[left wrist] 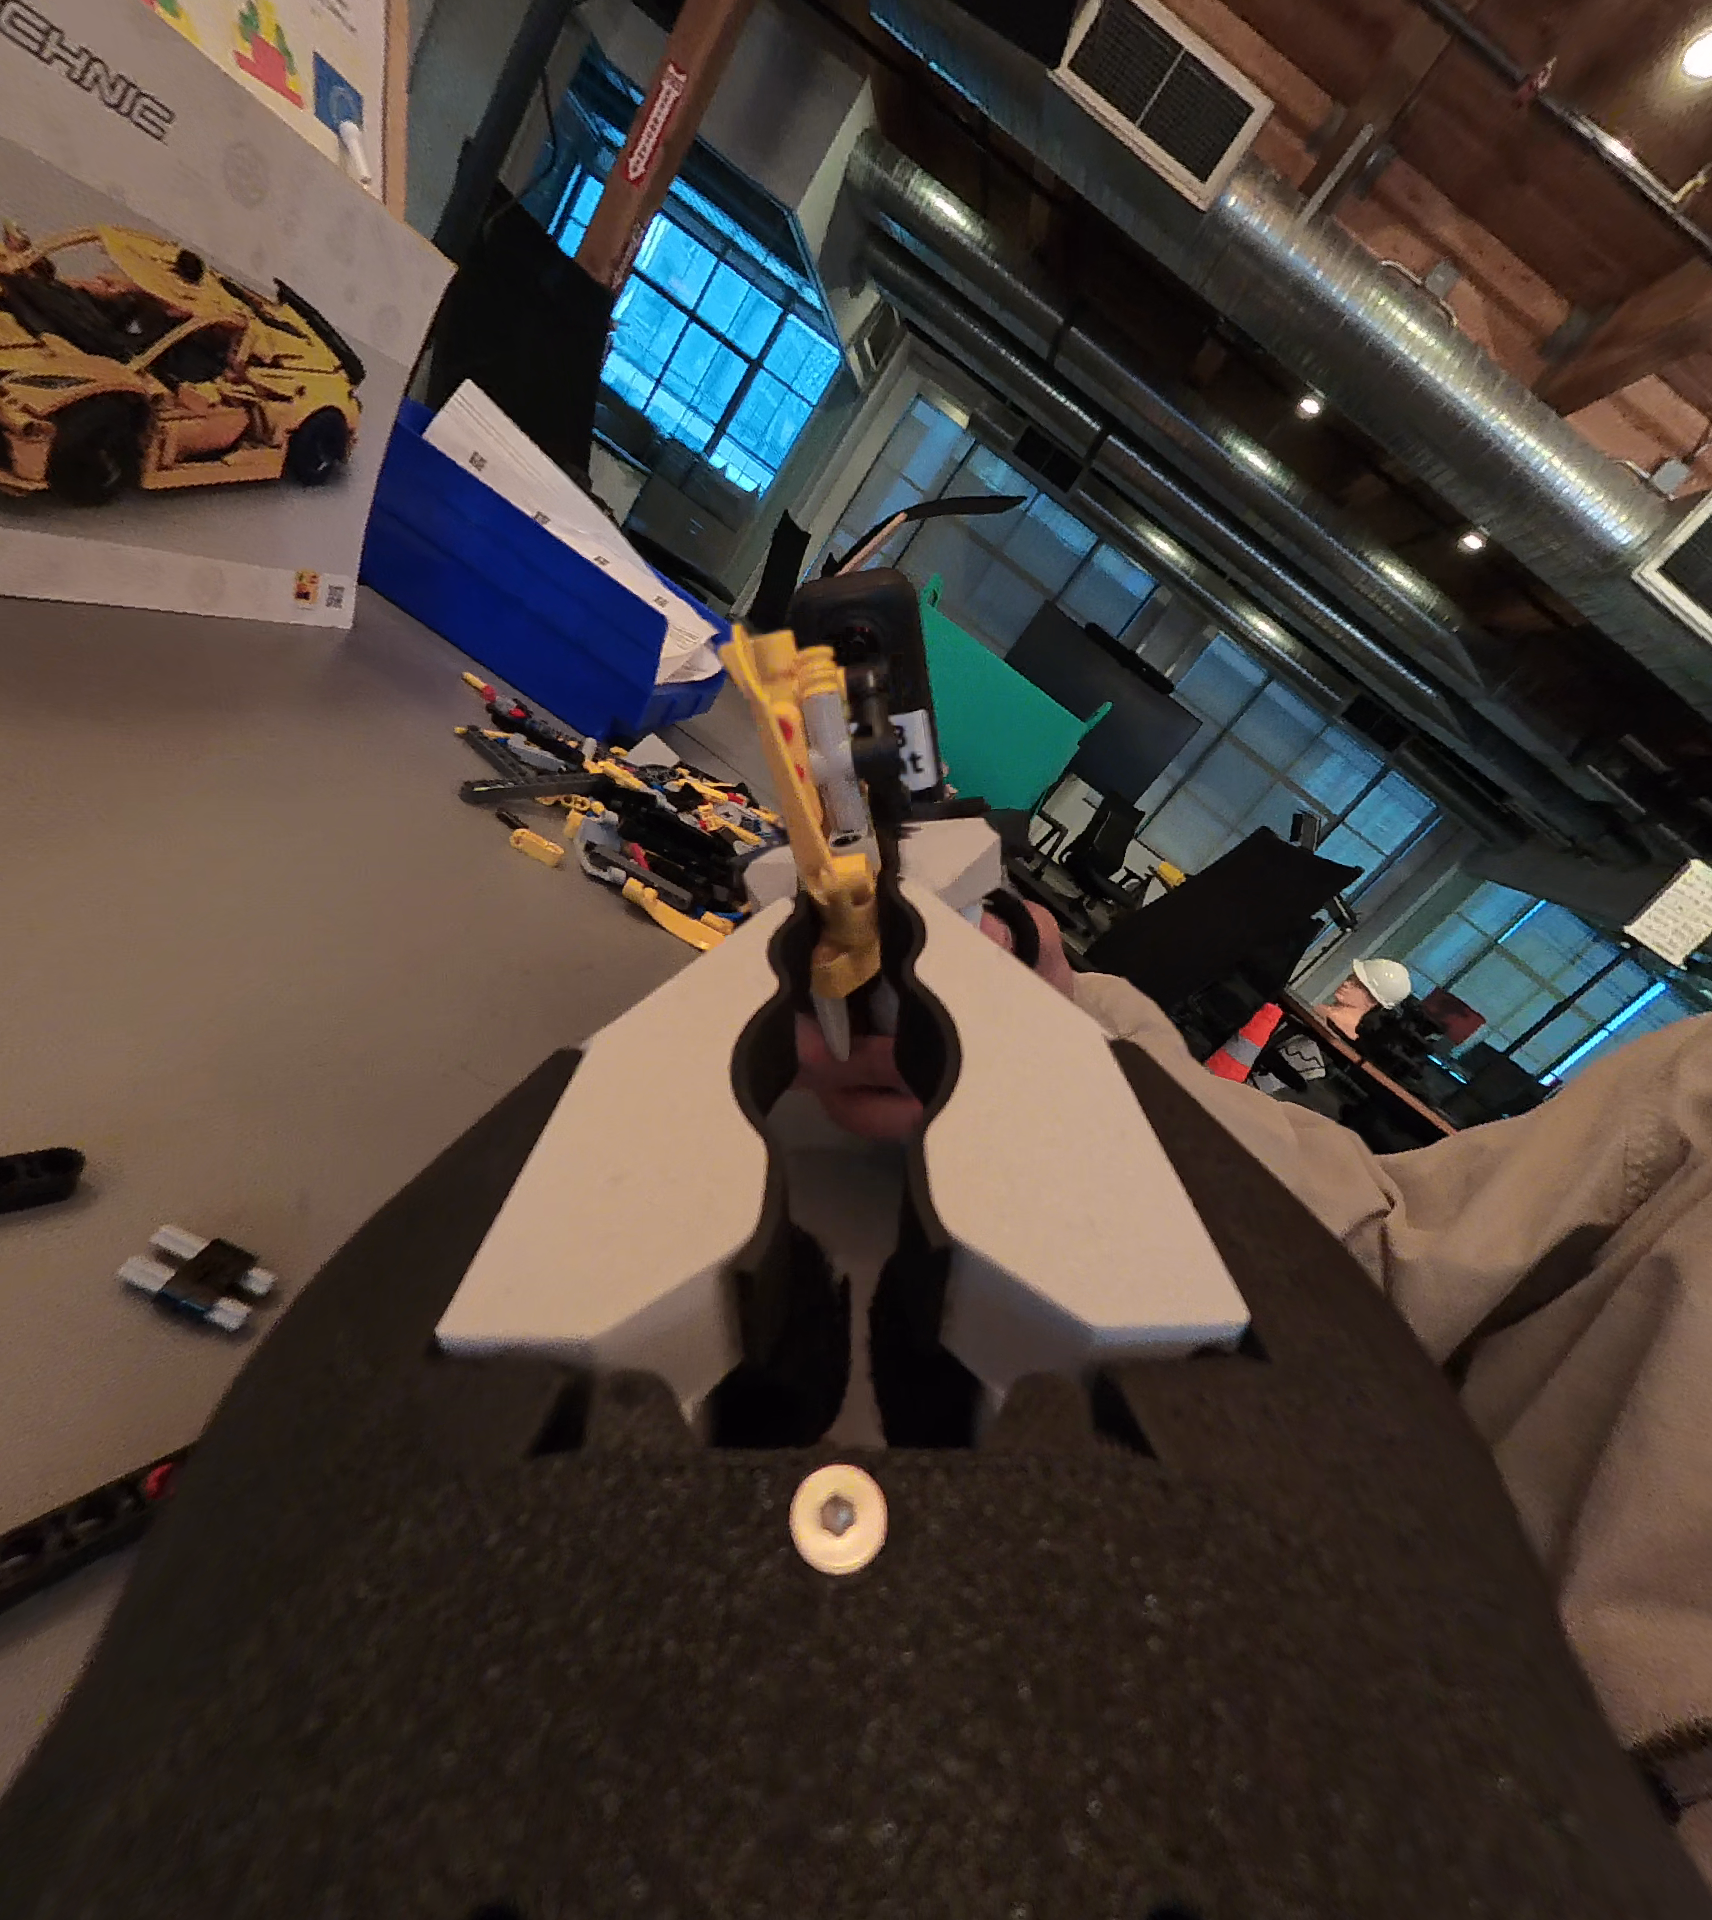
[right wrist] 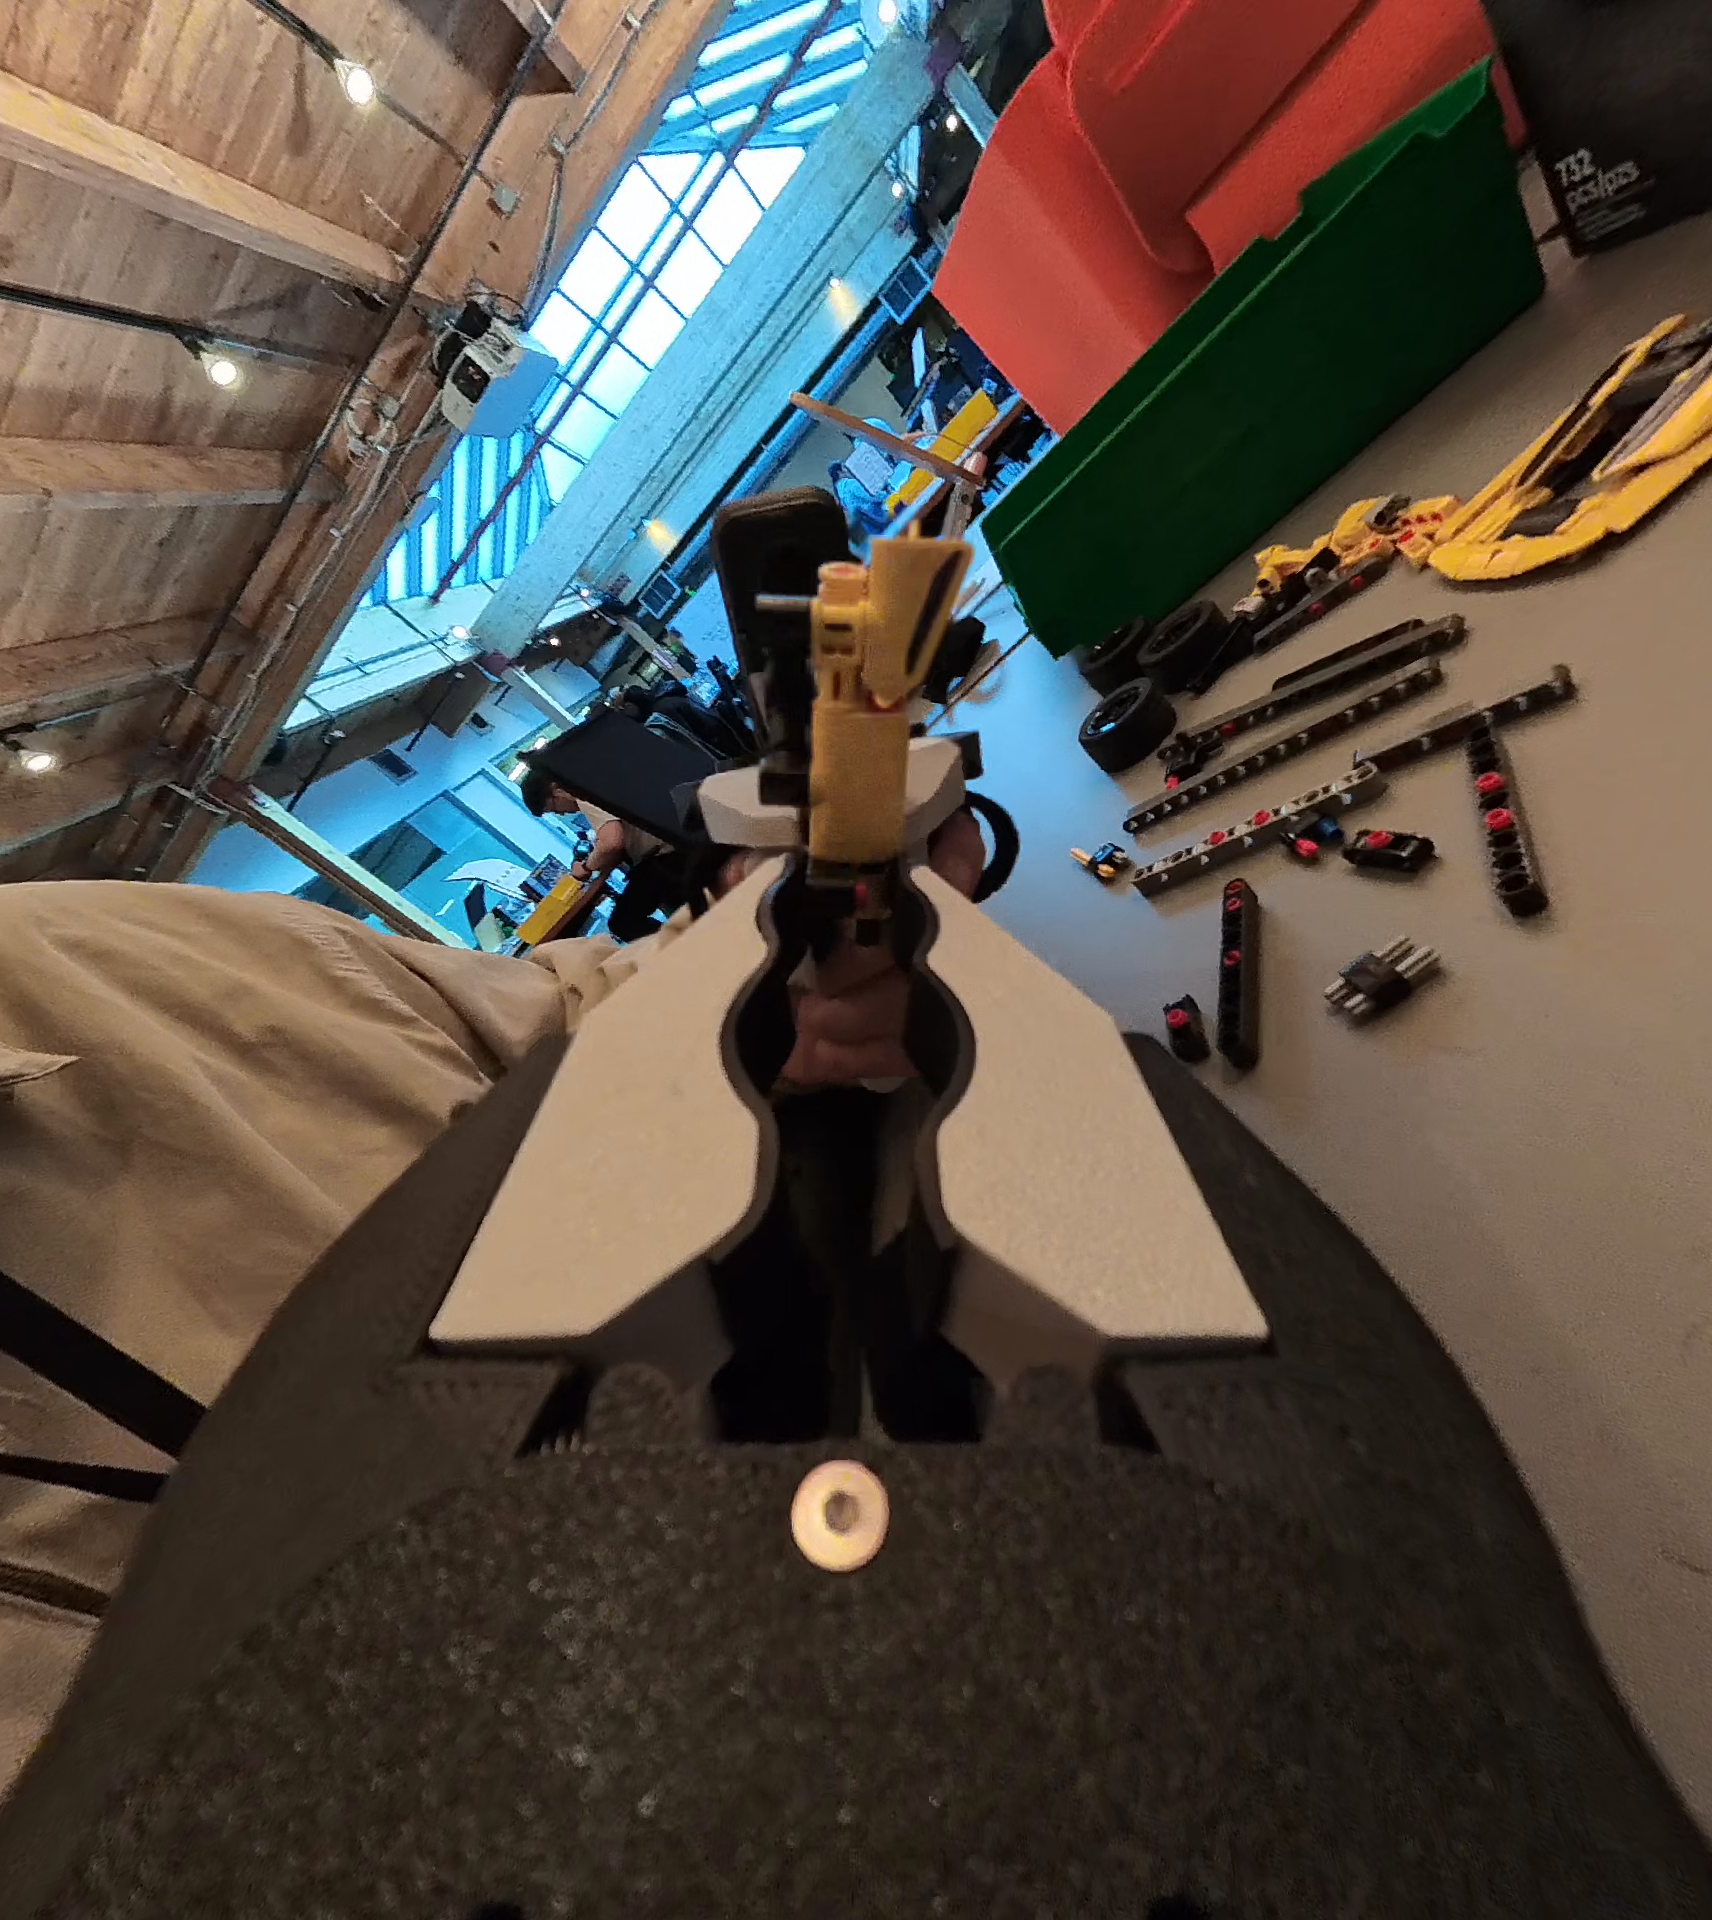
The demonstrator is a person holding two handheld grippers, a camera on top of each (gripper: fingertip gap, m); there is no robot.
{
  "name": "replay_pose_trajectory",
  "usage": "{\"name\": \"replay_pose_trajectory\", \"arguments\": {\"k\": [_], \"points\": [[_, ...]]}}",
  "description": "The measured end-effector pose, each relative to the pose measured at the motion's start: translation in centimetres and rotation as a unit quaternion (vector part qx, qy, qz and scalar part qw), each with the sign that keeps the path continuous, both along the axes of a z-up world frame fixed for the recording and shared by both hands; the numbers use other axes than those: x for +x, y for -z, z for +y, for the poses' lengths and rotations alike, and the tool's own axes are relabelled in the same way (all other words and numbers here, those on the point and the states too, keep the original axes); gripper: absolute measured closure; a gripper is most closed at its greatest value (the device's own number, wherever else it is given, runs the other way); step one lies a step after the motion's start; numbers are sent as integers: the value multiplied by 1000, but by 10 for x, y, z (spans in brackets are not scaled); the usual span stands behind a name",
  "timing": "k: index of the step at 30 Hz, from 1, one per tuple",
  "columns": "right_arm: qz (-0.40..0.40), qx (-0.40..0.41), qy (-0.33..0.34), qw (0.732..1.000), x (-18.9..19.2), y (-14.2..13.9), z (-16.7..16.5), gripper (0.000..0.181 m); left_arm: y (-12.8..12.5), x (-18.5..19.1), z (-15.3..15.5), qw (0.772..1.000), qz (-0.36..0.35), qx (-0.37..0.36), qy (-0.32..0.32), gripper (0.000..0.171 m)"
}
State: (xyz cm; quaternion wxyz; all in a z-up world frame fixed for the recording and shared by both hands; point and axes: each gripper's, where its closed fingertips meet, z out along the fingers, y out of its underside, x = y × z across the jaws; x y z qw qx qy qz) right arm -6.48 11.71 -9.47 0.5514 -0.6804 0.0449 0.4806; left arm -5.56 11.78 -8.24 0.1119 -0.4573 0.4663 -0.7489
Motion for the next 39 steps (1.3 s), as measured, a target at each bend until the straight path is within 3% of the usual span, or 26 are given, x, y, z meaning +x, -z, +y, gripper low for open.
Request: {"name": "replay_pose_trajectory", "arguments": {"k": [8,11,14,19,21,27,30,34,38,39], "points": [[-18,-16,4,1000,1,8,-2,166,7,3,-3,1000,19,-17,12,161],[-14,21,20,999,10,-5,-5,165,1,3,-7,1000,1,0,30,160],[43,57,36,997,30,-21,-14,156,5,-2,-11,999,8,25,41,160],[-21,28,-23,999,0,-4,-10,146,6,-5,-8,999,14,18,49,160],[-19,22,-23,999,-1,-1,-6,157,8,-5,-13,998,20,23,58,160],[23,27,-10,999,6,-3,-2,163,7,-1,-10,998,25,16,48,159],[83,57,24,995,26,-16,-3,166,7,3,0,999,30,-2,23,142],[68,91,21,993,16,-24,-4,166,5,4,-10,999,27,-17,40,139],[46,79,16,996,5,-18,3,166,0,5,-17,998,17,-25,54,142],[43,76,15,996,3,-16,4,166,0,4,-18,998,14,-24,56,155]]}}
